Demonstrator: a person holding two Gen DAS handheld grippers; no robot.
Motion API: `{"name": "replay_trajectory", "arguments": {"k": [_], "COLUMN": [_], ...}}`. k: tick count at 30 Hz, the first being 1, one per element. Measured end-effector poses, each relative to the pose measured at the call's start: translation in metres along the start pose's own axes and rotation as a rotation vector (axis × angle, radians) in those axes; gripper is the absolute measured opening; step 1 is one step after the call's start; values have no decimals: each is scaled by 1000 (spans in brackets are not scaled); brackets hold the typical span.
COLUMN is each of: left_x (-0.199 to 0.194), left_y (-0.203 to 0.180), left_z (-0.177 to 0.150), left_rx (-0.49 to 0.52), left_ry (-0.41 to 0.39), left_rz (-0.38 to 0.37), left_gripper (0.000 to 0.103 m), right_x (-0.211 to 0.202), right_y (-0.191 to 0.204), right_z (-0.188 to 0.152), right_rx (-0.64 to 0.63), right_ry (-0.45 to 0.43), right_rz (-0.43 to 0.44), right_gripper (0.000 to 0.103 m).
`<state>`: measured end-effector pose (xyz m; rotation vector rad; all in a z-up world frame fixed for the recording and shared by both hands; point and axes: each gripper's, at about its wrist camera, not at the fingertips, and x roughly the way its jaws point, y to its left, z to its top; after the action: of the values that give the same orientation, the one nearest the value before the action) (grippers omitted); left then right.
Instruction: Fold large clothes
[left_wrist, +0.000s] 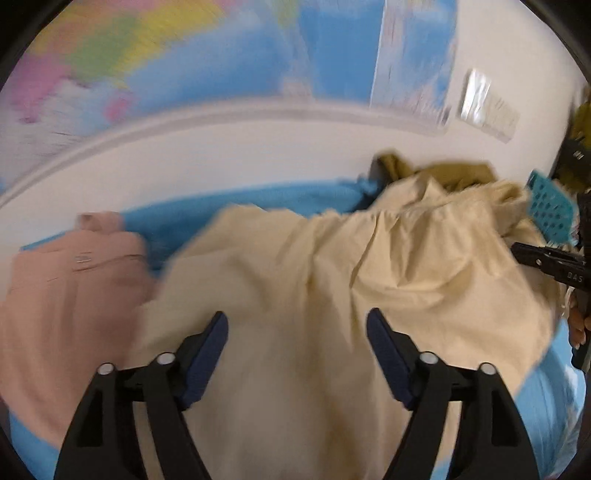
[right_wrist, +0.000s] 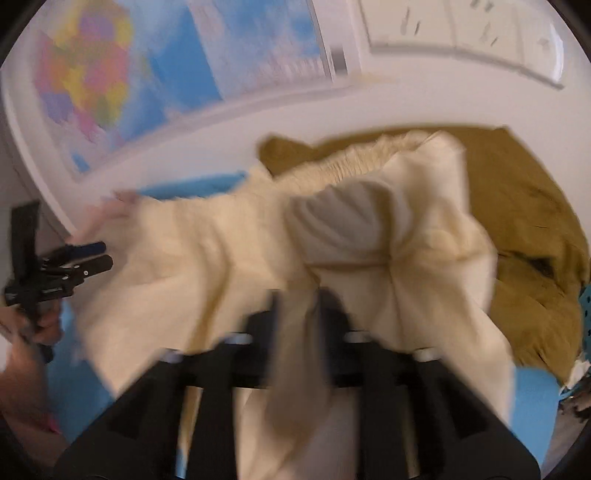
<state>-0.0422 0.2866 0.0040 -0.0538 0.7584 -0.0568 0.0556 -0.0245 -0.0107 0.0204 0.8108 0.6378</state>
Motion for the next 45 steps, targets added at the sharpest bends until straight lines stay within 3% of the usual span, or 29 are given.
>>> {"name": "replay_trajectory", "arguments": {"k": [1,4,5,7,11,16,18,19,20,21,22,23,25,28,30,32,34,35,36,38,41,42,43,45], "left_x": [-17,-56,-60,-63,-46,-19,-17,-14,-14,-15,-19,-24,-44,-82,-93,-86,-61,-52,-55,-68,-93,-106,-115,-130], "left_y": [10,48,56,70,82,59,51,46,42,37,32,31,35,46,51,54,59,65,68,61,46,43,43,39], "left_z": [-8,-38,-45,-70,-96,-96,-93,-90,-89,-87,-84,-83,-80,-90,-106,-130,-156,-167,-168,-160,-143,-136,-129,-113], "left_rx": [-16,-102,-123,-171,-232,-170,-158,-156,-157,-162,-154,-153,-189,-238,-256,-289,-360,-411,-424,-361,-249,-223,-214,-208], "left_ry": [-30,-78,-77,-44,27,52,23,15,17,27,33,31,37,4,16,63,177,196,176,141,65,13,-30,-101], "left_rz": [6,35,48,59,-6,-70,-61,-71,-86,-102,-100,-99,-145,-227,-264,-278,-288,-312,-321,-212,-79,-63,-64,-79], "left_gripper": [80,86,87,87,87,88,85,69,39,31,17,11,9,9,10,12,17,21,23,41,46,48,60,66], "right_x": [-23,-60,-69,-76,-63,-45,-39,-40,-42,-47,-54,-60,-90,-137,-155,-149,-128,-113,-108,-109,-131,-139,-145,-151], "right_y": [0,-16,-27,-43,-68,-60,-57,-57,-59,-59,-57,-55,-47,-35,-40,-56,-70,-81,-87,-96,-84,-75,-69,-50], "right_z": [-9,-34,-48,-72,-111,-115,-112,-111,-110,-109,-108,-107,-103,-101,-110,-130,-146,-158,-163,-165,-153,-145,-140,-123], "right_rx": [3,56,103,180,345,315,296,289,296,305,305,305,295,237,244,275,334,367,390,446,377,330,298,212], "right_ry": [-39,-80,-76,-59,9,-15,-19,-28,-29,-27,-27,-33,-72,-137,-131,-62,24,77,84,68,8,-22,-47,-95], "right_rz": [-1,-18,-39,-40,18,39,26,30,59,94,104,118,178,221,231,182,133,95,94,72,-27,-71,-89,-118], "right_gripper": [68,78,86,91,91,88,71,48,32,28,24,22,20,19,19,20,20,26,30,49,53,57,64,64]}}
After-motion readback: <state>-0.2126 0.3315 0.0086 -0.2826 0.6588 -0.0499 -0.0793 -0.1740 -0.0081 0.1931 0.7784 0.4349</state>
